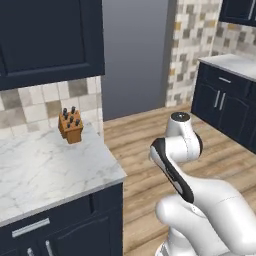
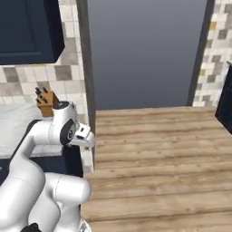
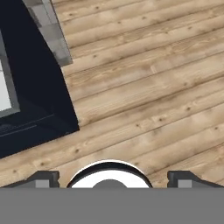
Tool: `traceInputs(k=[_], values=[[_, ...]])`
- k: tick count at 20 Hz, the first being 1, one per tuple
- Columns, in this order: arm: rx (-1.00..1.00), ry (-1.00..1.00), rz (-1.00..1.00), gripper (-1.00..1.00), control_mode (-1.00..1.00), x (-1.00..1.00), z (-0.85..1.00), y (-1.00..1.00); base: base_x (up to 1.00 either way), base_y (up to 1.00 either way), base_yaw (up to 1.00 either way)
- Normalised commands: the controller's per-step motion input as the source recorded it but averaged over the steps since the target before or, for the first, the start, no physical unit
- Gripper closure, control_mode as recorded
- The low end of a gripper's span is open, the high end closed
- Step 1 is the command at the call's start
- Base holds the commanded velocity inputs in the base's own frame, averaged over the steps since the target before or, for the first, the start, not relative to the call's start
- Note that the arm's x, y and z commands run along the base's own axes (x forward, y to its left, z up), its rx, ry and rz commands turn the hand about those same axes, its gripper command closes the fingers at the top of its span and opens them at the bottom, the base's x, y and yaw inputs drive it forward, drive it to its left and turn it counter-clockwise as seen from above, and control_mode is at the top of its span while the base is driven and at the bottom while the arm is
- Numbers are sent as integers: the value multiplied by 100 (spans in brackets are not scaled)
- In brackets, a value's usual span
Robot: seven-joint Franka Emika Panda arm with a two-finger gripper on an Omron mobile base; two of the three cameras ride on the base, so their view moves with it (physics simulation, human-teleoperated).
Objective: Place one of the steaks on the plate and the other in the bowl. Then place the bowl in the fridge.
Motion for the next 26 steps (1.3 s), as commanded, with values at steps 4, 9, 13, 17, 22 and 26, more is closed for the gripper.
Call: traceInputs(k=[4, 9, 13, 17, 22, 26], values=[[0, 0, 0, -100, 100, 0, 0, 0, -43, 100, 26], [0, 0, 0, -100, 100, 0, 0, 0, -45, 100, 13], [0, 0, 0, -100, 100, 0, 0, 0, -31, 100, 8], [0, 0, 0, -100, 100, 0, 0, 0, -26, 100, 11], [0, 0, 0, -100, 100, 0, 0, 0, -16, 100, 13], [0, 0, 0, -100, 100, 0, 0, 0, -4, 100, 14]])
